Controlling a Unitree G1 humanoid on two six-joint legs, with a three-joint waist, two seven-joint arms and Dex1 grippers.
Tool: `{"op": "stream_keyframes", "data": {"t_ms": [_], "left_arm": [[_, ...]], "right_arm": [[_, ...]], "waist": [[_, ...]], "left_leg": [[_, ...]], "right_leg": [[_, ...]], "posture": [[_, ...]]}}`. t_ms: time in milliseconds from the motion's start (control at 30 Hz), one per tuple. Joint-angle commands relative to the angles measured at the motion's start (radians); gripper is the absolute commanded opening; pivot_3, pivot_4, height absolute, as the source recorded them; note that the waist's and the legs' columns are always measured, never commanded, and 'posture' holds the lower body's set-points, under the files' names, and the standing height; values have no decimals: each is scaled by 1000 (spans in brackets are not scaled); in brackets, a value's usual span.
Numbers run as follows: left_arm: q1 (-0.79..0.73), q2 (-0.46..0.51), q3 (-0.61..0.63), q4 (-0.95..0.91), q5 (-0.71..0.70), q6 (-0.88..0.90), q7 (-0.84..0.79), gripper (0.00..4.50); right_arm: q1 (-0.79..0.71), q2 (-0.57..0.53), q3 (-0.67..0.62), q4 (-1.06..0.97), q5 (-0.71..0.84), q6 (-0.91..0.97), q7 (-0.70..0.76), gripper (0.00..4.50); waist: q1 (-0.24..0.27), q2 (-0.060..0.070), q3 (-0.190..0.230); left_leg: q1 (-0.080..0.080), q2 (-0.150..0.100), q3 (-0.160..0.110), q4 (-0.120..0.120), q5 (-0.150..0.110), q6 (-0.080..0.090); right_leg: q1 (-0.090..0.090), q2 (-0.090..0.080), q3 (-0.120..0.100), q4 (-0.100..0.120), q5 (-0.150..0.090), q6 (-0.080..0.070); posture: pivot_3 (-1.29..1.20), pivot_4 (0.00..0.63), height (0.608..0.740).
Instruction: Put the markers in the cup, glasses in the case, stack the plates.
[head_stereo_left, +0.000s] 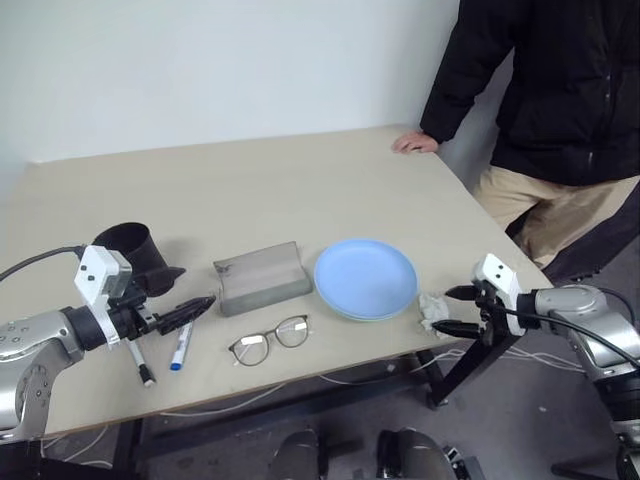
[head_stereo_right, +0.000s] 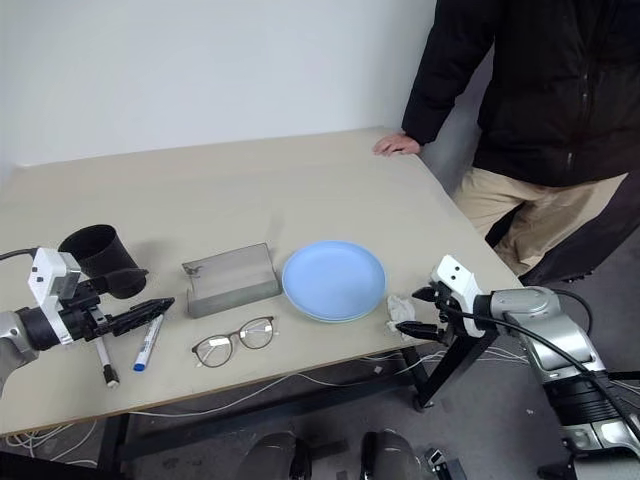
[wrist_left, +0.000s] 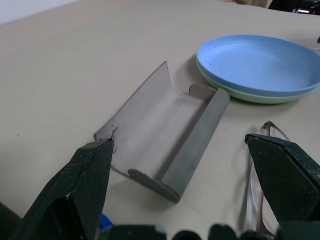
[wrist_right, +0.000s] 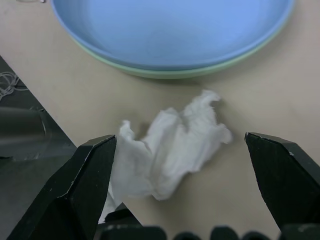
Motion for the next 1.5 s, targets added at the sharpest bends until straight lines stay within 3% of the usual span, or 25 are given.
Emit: {"op": "stream_keyframes", "data": {"t_ms": [33, 267, 367, 700, 1067, 1500], "left_arm": [[-7, 11, 31, -32, -8, -13, 7, 4500], [-5, 13, 32, -31, -8, -16, 9, 4500], [-8, 13, 30, -32, -9, -16, 8, 4500], [-32, 14, 15, -20, -3, -18, 8, 4500], [-54, 18, 7, -3, 5, -22, 7, 4500], [-72, 21, 22, -37, -14, 2, 11, 4500]], "right_arm": [[-28, 8, -2, -21, -14, -15, -16, 4448], [-34, 29, 15, -12, -34, -30, -24, 4294], [-32, 32, 22, -14, -45, -35, -27, 3536], [-39, 16, 45, -5, -88, -63, -9, 25], [-323, 1, -43, 228, -95, -145, -13, 25], [-418, 219, 44, 154, -90, -75, -55, 25]], "waist": [[0, 0, 0], [-1, 0, 0], [0, 0, 0], [0, 0, 0], [-1, 0, 0], [-2, -1, -1]], "left_leg": [[0, 0, 0, 1, 0, 0], [0, 2, 1, 4, 0, 0], [0, 2, 1, 5, 0, 0], [0, 2, 1, 5, 0, 0], [0, 2, 4, 7, 0, 1], [-1, -1, 6, 6, 1, 0]], "right_leg": [[0, 0, 0, 0, 0, 0], [1, 0, 0, -1, 0, 0], [1, 0, 0, -1, 0, 0], [1, 0, 0, 0, 0, 0], [0, 1, 1, 0, 0, 0], [-5, 3, 10, 3, 18, -8]], "posture": [[0, 0, 701], [0, 0, 701], [0, 0, 701], [0, 0, 701], [0, 0, 701], [0, 0, 701]]}}
